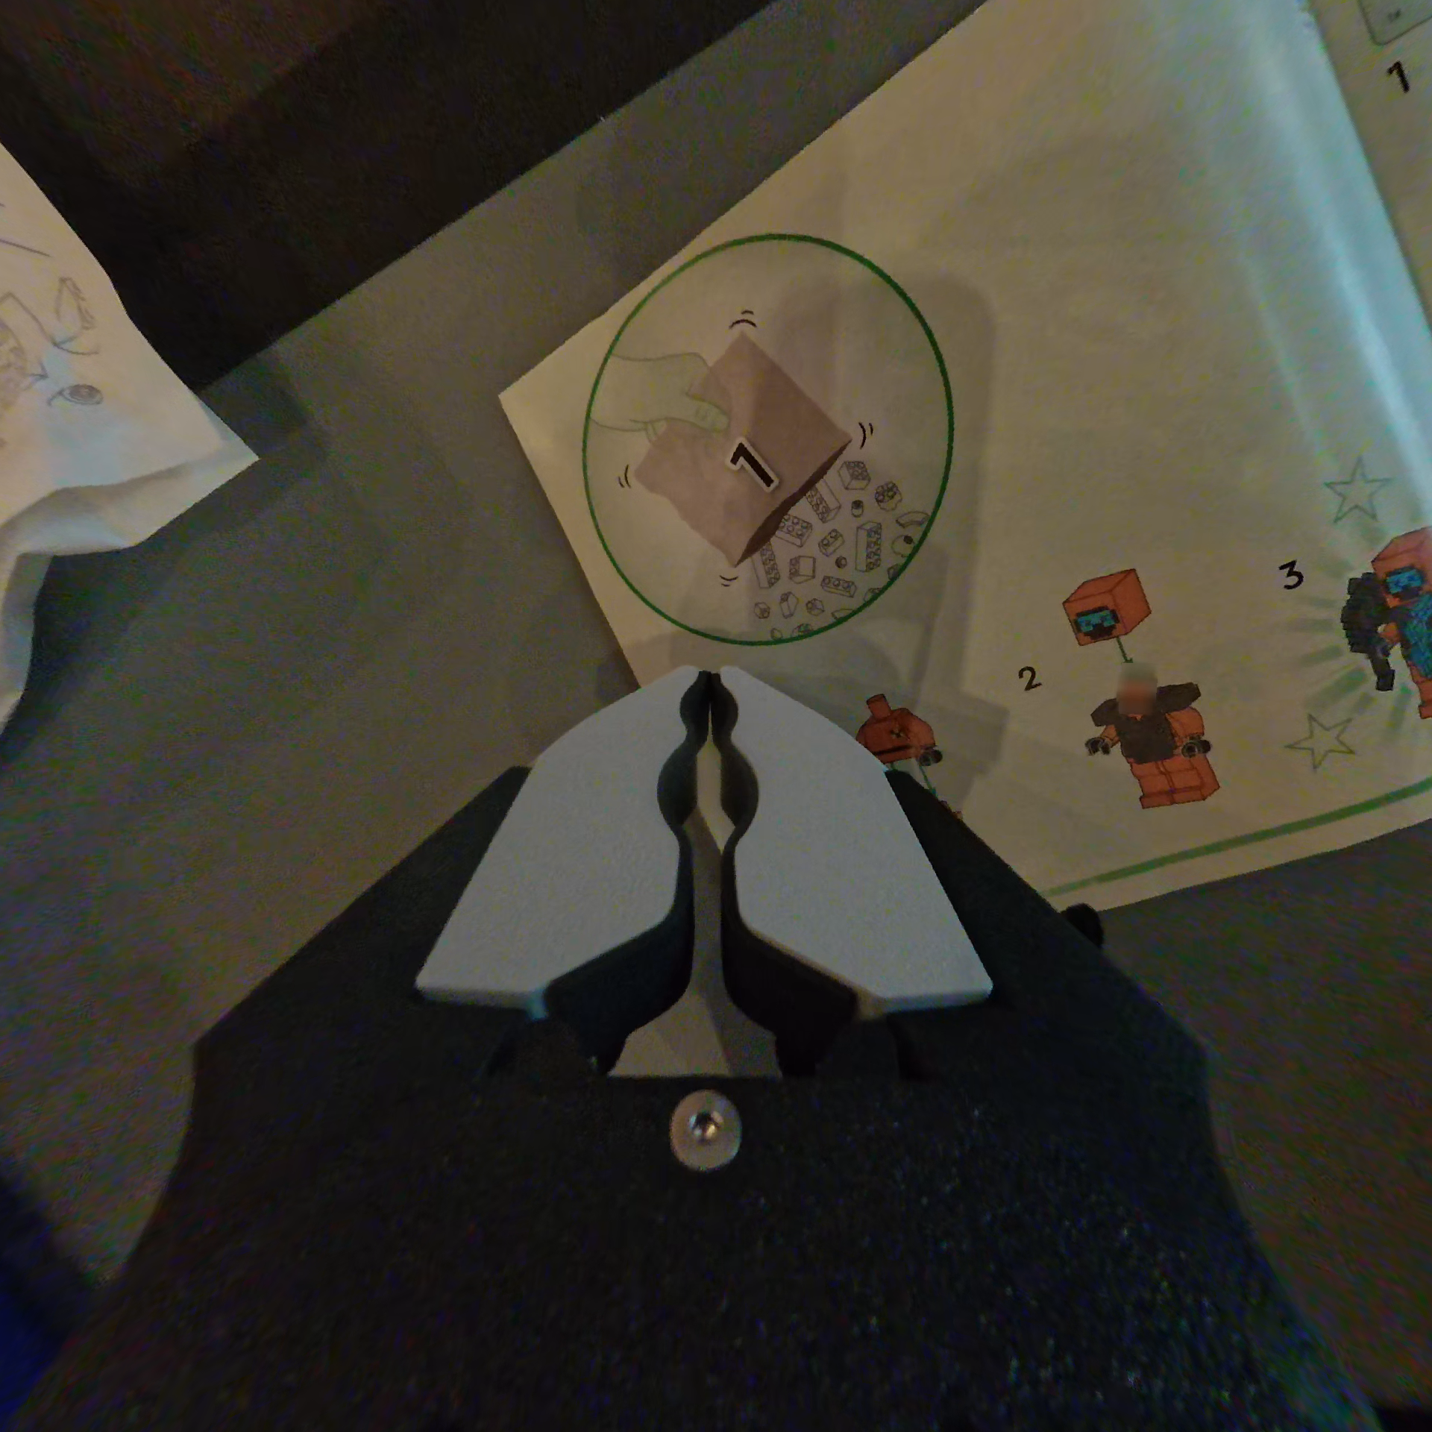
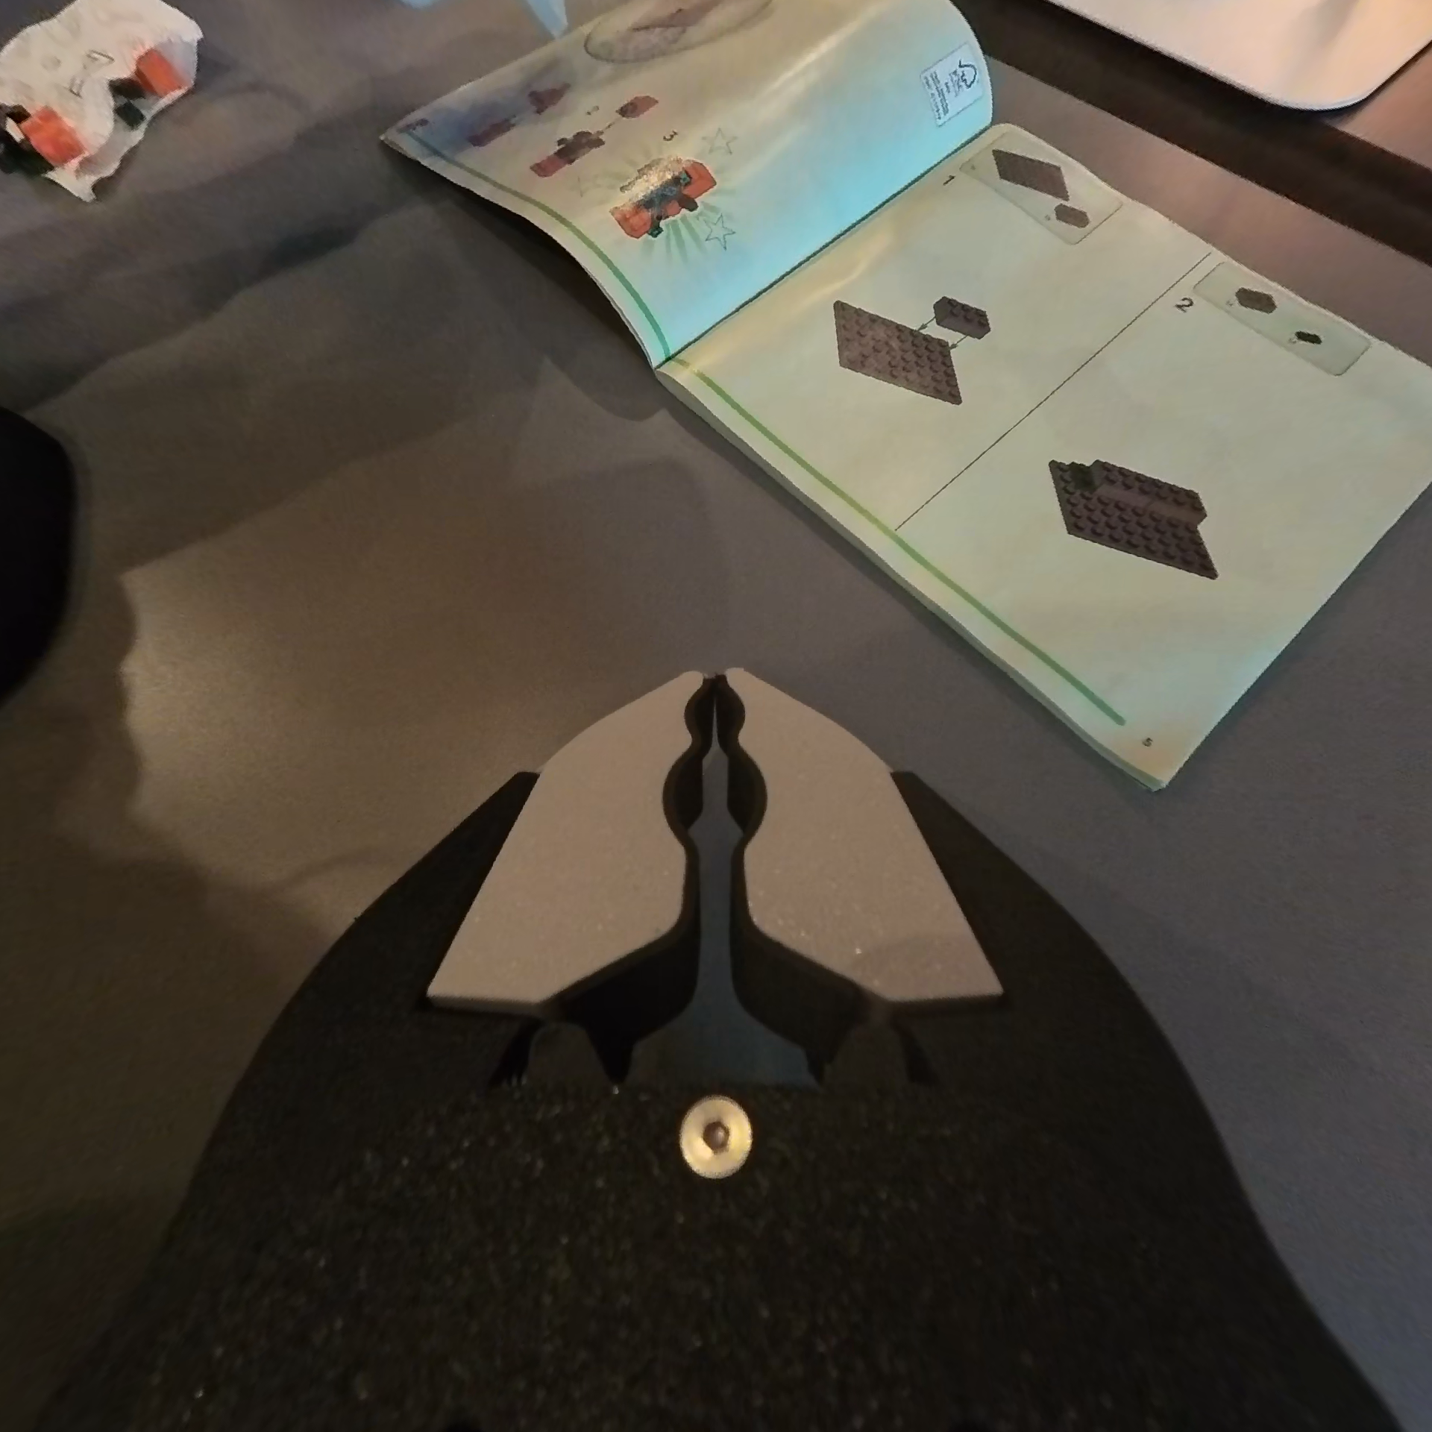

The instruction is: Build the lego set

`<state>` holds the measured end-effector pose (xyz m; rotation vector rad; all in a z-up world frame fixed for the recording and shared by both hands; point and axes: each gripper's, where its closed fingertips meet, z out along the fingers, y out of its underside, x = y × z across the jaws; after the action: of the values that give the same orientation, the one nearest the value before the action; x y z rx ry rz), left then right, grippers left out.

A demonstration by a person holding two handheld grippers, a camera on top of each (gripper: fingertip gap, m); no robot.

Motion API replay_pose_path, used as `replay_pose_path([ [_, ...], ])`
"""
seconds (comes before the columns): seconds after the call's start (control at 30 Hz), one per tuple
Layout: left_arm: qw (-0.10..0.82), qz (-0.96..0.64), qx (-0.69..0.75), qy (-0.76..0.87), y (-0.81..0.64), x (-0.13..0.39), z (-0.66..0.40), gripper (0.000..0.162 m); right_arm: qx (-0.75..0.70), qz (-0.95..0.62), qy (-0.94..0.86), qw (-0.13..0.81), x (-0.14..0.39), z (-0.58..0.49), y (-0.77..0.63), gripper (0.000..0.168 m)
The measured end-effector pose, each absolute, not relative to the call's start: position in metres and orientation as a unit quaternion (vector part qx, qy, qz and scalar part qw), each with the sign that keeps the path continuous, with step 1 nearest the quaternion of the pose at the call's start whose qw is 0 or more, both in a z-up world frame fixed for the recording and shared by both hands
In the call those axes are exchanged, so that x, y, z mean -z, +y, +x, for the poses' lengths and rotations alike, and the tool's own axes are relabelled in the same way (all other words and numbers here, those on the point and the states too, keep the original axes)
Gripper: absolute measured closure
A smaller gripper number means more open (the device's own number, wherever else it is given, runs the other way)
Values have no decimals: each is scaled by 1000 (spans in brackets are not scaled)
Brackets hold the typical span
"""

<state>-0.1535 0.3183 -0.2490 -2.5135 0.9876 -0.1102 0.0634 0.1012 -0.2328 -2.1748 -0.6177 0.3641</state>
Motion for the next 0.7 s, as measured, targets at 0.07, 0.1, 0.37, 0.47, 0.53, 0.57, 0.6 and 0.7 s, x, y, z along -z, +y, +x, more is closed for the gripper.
replay_pose_path([
  [0.07, 218, -908, 39, 356, 318, 249, -154, 162, -145, -865, -246, 413, 233, 63, 101, 168],
  [0.1, 219, -908, 37, 356, 319, 249, -154, 162, -146, -865, -246, 412, 233, 63, 101, 168],
  [0.37, 235, -905, 35, 353, 320, 245, -154, 162, -146, -865, -244, 414, 233, 64, 101, 168],
  [0.47, 262, -899, 47, 347, 316, 237, -151, 162, -144, -865, -244, 415, 232, 65, 101, 168],
  [0.53, 288, -893, 56, 340, 311, 230, -151, 162, -143, -864, -243, 417, 231, 65, 101, 168],
  [0.57, 306, -889, 60, 337, 308, 226, -152, 162, -143, -863, -243, 418, 231, 66, 101, 168],
  [0.6, 326, -883, 64, 332, 306, 220, -154, 162, -144, -863, -242, 419, 230, 66, 102, 168],
  [0.7, 372, -870, 78, 315, 292, 205, -167, 162, -142, -863, -242, 421, 230, 66, 102, 168],
])
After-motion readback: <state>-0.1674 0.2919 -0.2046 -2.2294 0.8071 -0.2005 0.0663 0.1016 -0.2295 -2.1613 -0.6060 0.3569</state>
